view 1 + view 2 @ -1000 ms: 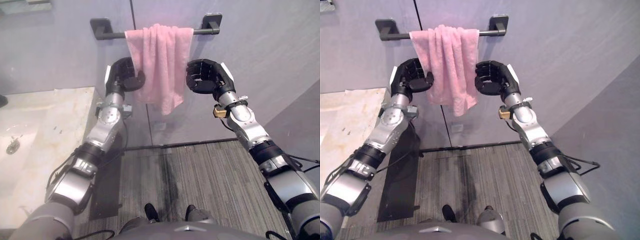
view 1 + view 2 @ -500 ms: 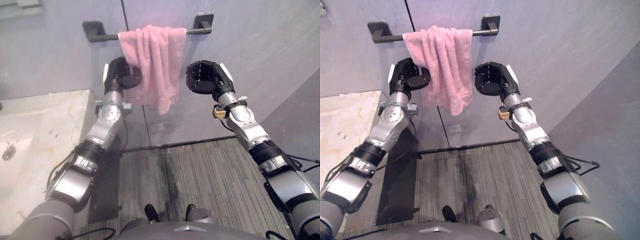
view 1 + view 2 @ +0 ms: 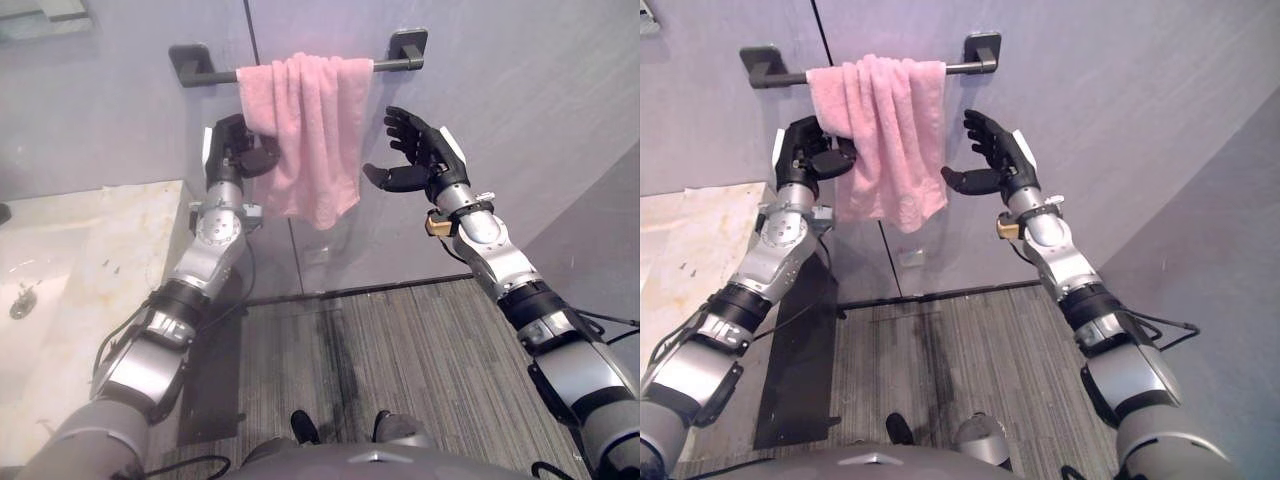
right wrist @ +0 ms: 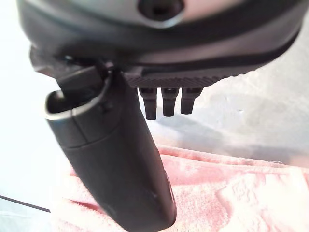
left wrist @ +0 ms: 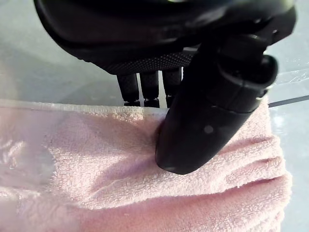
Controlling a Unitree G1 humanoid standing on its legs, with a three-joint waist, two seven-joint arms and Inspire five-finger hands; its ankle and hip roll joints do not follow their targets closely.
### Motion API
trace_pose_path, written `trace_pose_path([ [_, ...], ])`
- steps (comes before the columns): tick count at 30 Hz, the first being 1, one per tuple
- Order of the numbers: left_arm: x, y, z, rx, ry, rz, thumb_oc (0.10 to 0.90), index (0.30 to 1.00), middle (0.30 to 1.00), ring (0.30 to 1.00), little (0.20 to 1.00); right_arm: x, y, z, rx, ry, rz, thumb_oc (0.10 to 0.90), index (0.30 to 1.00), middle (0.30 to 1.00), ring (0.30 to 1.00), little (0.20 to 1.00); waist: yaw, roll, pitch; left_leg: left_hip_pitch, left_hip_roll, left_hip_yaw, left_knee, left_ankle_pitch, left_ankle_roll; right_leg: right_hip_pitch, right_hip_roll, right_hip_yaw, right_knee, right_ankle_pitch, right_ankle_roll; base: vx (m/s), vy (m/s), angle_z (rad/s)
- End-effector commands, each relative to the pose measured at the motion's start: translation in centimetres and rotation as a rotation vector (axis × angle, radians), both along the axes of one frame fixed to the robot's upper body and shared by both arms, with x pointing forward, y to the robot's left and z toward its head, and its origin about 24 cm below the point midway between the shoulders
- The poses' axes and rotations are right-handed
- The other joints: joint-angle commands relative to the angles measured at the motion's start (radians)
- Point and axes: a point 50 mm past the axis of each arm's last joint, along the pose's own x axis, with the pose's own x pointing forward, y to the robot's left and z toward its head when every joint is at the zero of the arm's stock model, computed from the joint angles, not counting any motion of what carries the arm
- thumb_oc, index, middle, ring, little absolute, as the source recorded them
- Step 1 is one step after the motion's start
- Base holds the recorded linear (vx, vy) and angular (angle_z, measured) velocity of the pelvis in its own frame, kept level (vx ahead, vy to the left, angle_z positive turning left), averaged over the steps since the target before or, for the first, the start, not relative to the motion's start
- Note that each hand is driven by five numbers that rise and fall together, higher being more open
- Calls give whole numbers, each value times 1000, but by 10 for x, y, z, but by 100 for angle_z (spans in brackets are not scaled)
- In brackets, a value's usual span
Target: Organize the bathroom.
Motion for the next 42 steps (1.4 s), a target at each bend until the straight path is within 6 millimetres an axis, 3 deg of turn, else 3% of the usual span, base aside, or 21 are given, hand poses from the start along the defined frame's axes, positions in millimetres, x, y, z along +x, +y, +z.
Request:
trace_pose_path([
  [1,2,3,55,64,-261,5,400,300,300,300,300,12,3,71,47,-246,17,800,900,900,900,900,36,-13,-100,100,45,30,105,-140,-63,-181,-5,48,40,43,52,20,-1,11],
  [17,2,-3,52,83,-239,-40,400,300,300,300,300,20,-9,89,89,-272,-32,800,900,900,900,900,56,-20,-105,103,48,19,105,-139,-69,-180,-11,29,43,47,51,15,-5,8],
  [18,2,-3,51,84,-237,-40,400,300,300,300,300,20,-10,89,85,-275,-36,725,787,787,787,787,57,-20,-105,102,49,20,106,-139,-70,-179,-11,29,42,47,51,11,-7,11],
  [19,2,-3,51,86,-235,-39,400,300,300,300,300,19,-12,90,80,-276,-38,679,719,719,719,719,56,-21,-106,102,49,20,107,-139,-70,-178,-10,29,40,48,51,6,-7,8],
  [20,2,-3,52,88,-235,-38,400,300,300,300,300,19,-13,90,79,-276,-39,596,594,594,594,594,56,-22,-107,102,49,21,107,-139,-70,-177,-10,29,38,48,51,11,-10,17],
  [21,2,-1,52,86,-233,-37,400,300,300,300,300,19,-15,91,85,-277,-41,557,535,535,535,535,56,-22,-107,104,50,22,106,-139,-71,-175,-10,28,36,49,51,12,-12,13],
  [23,3,0,53,84,-230,-38,400,300,300,300,300,20,-18,91,100,-269,-39,612,618,618,618,618,57,-22,-109,105,50,23,102,-136,-73,-172,-8,28,31,52,52,7,-10,1],
  [24,3,1,53,82,-229,-39,400,300,300,300,300,21,-18,90,102,-265,-37,720,780,780,780,780,58,-23,-110,104,51,24,102,-136,-73,-172,-8,27,30,53,52,-6,-8,-7],
  [25,4,0,53,83,-230,-38,400,300,300,300,300,21,-18,90,102,-263,-33,745,818,818,818,818,59,-23,-111,103,51,25,103,-135,-74,-171,-8,27,28,54,52,-11,-9,-6],
  [26,4,-1,53,83,-231,-37,400,300,300,300,300,21,-18,90,102,-265,-34,700,749,749,749,749,59,-24,-112,102,51,26,103,-135,-74,-171,-9,26,27,54,52,-13,-11,-4],
  [27,4,-1,53,80,-231,-36,400,300,300,300,300,21,-18,90,105,-265,-33,604,606,606,606,606,58,-25,-113,101,52,27,104,-136,-74,-171,-9,27,26,53,52,0,0,0],
  [28,4,-1,53,77,-231,-38,400,300,300,300,300,21,-18,90,109,-266,-32,601,601,601,601,601,57,-25,-113,102,51,28,104,-135,-74,-171,-8,27,25,54,52,0,0,0],
  [29,5,-2,53,78,-230,-39,400,300,300,300,300,21,-17,90,110,-267,-30,675,712,712,712,712,57,-24,-114,102,51,28,103,-135,-75,-171,-7,27,25,54,52,0,0,0],
  [31,5,-3,54,82,-229,-40,400,300,300,300,300,21,-17,91,108,-267,-24,762,844,844,844,844,56,-23,-113,102,51,27,104,-137,-74,-173,-8,28,29,53,51,0,0,0],
  [33,5,-4,54,79,-227,-39,400,300,300,300,300,22,-15,92,106,-266,-13,800,900,900,900,900,54,-22,-112,106,49,26,102,-138,-73,-177,-10,26,32,54,52,0,0,0],
  [42,5,0,53,58,-228,-26,400,300,300,300,300,18,8,91,95,-260,109,800,900,900,900,900,51,-23,-108,103,50,30,109,-139,-72,-185,-12,29,38,55,51,-15,5,0],
])
